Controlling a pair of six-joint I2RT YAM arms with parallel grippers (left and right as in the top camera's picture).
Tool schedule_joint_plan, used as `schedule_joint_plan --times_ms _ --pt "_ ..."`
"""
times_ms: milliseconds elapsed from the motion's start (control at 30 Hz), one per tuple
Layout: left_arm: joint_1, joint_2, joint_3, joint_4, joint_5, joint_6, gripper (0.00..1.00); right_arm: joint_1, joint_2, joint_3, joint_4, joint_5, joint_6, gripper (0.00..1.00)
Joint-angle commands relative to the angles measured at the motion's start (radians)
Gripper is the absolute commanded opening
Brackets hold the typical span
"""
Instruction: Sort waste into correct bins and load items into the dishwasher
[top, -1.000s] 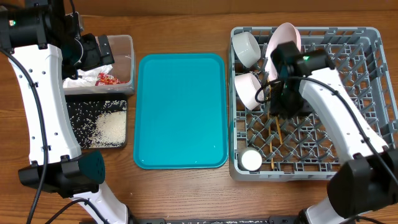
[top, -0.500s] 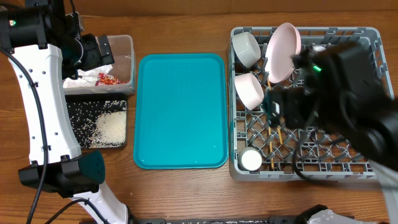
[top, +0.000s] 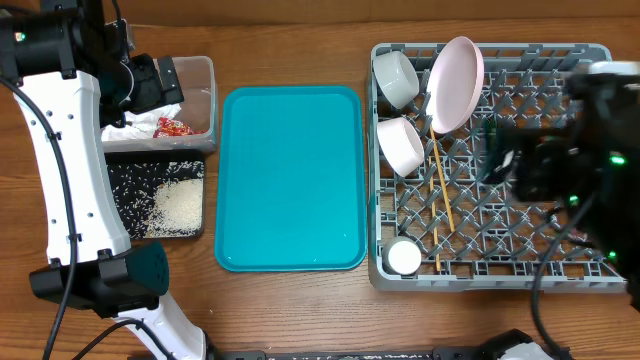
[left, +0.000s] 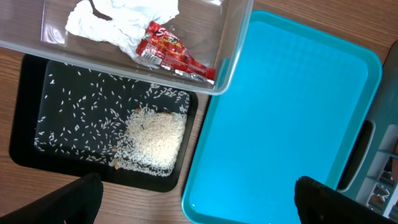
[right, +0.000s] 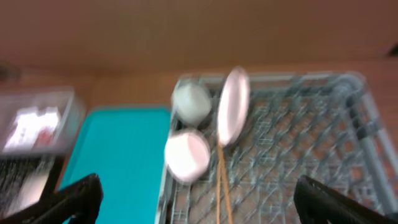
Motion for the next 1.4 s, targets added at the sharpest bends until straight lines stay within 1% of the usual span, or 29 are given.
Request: schedule_joint_plan --times_ms 0,133,200,300,400,500,733,867,1033,1300,1367 --pt "0.0 -0.005 0.007 0.001 0.003 0.011 1.0 -0.11 -0.09 -0.107 0.111 0.035 0.0 1.0" --pt "0.0 -0.005 0.007 0.001 0.003 0.011 1.0 -0.246 -0.228 -0.323 0.295 -0.097 0.0 1.0" --pt "0.0 -0.005 0.007 0.002 0.003 0.011 1.0 -0.286 -0.306 -0.454 0.385 -0.134 -0.01 1.0" --pt "0.0 -0.005 0.007 0.001 0.003 0.011 1.0 -0.328 -0.432 -0.676 0.535 -0.202 -0.077 1.0" --pt "0.0 -0.005 0.007 0.001 0.003 0.011 1.0 -0.358 -0.552 -0.903 0.707 -0.27 -0.132 1.0" --pt "0.0 -0.005 0.007 0.002 0.003 0.011 1.0 -0.373 -0.681 -1.149 0.901 -0.3 -0.138 1.0" --pt "0.0 -0.005 0.007 0.001 0.003 0.011 1.0 -0.373 -0.895 -1.561 1.209 -0.325 -0.138 1.0" --pt "0.0 -0.005 0.007 0.002 0.003 0.011 1.0 -0.371 -0.983 -1.712 1.302 -0.359 -0.133 1.0" --pt "0.0 -0.005 0.007 0.001 0.003 0.011 1.0 -0.341 -1.082 -1.828 1.342 -0.354 -0.131 1.0" --pt "0.0 -0.005 0.007 0.002 0.003 0.011 1.0 -0.338 -1.166 -1.934 1.374 -0.351 -0.131 1.0" --pt "0.0 -0.005 0.007 0.002 0.003 0.011 1.0 -0.338 -1.183 -1.958 1.405 -0.356 -0.131 1.0"
